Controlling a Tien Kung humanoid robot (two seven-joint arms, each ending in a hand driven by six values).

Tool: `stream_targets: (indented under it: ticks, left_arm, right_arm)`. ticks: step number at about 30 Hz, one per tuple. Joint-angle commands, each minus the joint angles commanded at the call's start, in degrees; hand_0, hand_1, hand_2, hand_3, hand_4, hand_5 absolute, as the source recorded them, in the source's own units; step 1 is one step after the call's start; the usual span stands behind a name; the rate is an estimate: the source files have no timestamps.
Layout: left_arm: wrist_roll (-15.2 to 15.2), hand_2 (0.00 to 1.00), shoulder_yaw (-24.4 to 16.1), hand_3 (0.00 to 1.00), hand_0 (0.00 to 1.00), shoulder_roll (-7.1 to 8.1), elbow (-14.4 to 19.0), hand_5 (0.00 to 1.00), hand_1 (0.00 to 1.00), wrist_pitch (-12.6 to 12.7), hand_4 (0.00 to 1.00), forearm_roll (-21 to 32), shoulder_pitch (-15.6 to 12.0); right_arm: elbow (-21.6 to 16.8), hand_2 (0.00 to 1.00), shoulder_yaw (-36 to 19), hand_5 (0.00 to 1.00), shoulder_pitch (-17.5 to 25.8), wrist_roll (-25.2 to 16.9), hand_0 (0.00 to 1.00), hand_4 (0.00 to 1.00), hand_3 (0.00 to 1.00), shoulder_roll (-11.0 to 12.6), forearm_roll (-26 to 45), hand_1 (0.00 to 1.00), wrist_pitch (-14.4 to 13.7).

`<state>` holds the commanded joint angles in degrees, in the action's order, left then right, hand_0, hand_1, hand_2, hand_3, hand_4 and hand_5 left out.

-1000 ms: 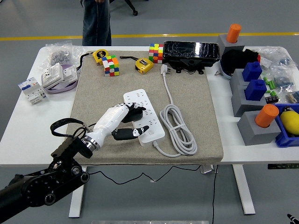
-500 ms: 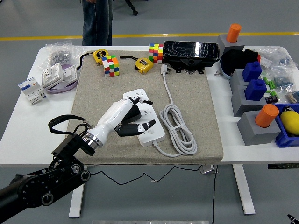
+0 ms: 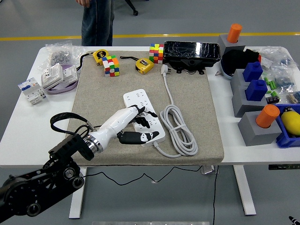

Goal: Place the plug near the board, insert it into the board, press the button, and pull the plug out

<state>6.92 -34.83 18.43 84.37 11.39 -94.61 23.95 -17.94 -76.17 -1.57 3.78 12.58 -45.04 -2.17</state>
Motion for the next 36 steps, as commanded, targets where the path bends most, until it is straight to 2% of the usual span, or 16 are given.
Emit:
stream_targets:
  ticks: [2,3,4,10,14,15,26,27,32,33,36]
  left_arm:
    - [2.8,0.162,0.1,0.796,0.114,-0.19,0.6,0.361,0.068,-3.0,0.825,-0.6,0.2]
    - [3.8,0.128,0.1,0.898,0.088,-0.28,0.6,0.3,0.063,-4.0,0.804,-0.7,0.3]
    - [5.2,0.128,0.4,0.898,0.088,-0.46,0.5,0.3,0.063,-5.3,0.804,-0.7,0.5]
    - [9.4,0.125,1.4,0.904,0.08,-1.17,-0.7,0.302,0.064,-8.2,0.798,-0.9,1.1]
    - [10.6,0.125,1.5,0.904,0.08,-1.21,-1.1,0.302,0.064,-9.1,0.798,-0.9,1.3]
    - [10.9,0.124,1.5,0.892,0.078,-1.17,-1.2,0.33,0.064,-9.4,0.792,-1.0,1.3]
    - [12.6,0.123,1.6,0.865,0.077,-1.02,-2.3,0.323,0.063,-11.7,0.818,-0.9,1.4]
    - [12.6,0.123,1.6,0.795,0.077,-1.01,-2.3,0.291,0.062,-11.9,0.799,-0.8,1.4]
    - [12.9,0.123,1.7,0.795,0.077,-1.11,-2.6,0.291,0.062,-12.7,0.799,-0.6,1.3]
    - [13.0,0.122,1.6,0.738,0.077,-1.12,-2.7,0.29,0.062,-12.8,0.796,-0.6,1.3]
    - [13.5,0.122,1.8,0.738,0.077,-1.14,-2.9,0.29,0.062,-13.3,0.796,-0.5,1.4]
  right_arm:
    - [0.0,0.606,0.1,0.406,0.0,0.0,0.528,0.883,0.547,0.0,0.0,0.623,0.0]
    - [0.0,0.606,0.1,0.404,0.0,0.0,0.525,0.882,0.547,0.0,0.0,0.624,0.0]
    - [0.0,0.606,0.1,0.404,0.0,0.0,0.525,0.882,0.547,0.0,0.0,0.624,0.0]
    - [-0.1,0.606,0.2,0.404,0.0,0.0,0.53,0.882,0.547,0.1,0.1,0.623,0.0]
    - [0.0,0.606,0.2,0.404,0.0,0.0,0.53,0.882,0.547,0.0,0.1,0.623,0.0]
    - [0.0,0.606,0.2,0.404,0.0,0.0,0.53,0.881,0.546,0.0,0.2,0.623,0.0]
    - [-0.1,0.605,0.1,0.402,-0.1,0.0,0.528,0.881,0.546,0.1,0.1,0.623,0.0]
    - [-0.1,0.605,0.1,0.403,0.0,0.0,0.53,0.881,0.546,0.0,0.1,0.624,0.0]
    - [0.0,0.605,0.2,0.403,0.0,0.0,0.53,0.881,0.546,0.0,0.1,0.624,0.0]
    - [0.0,0.605,0.2,0.403,0.0,0.0,0.53,0.881,0.546,0.0,0.1,0.624,0.0]
    - [0.0,0.605,0.2,0.403,-0.1,0.0,0.53,0.881,0.546,0.0,0.1,0.624,0.0]
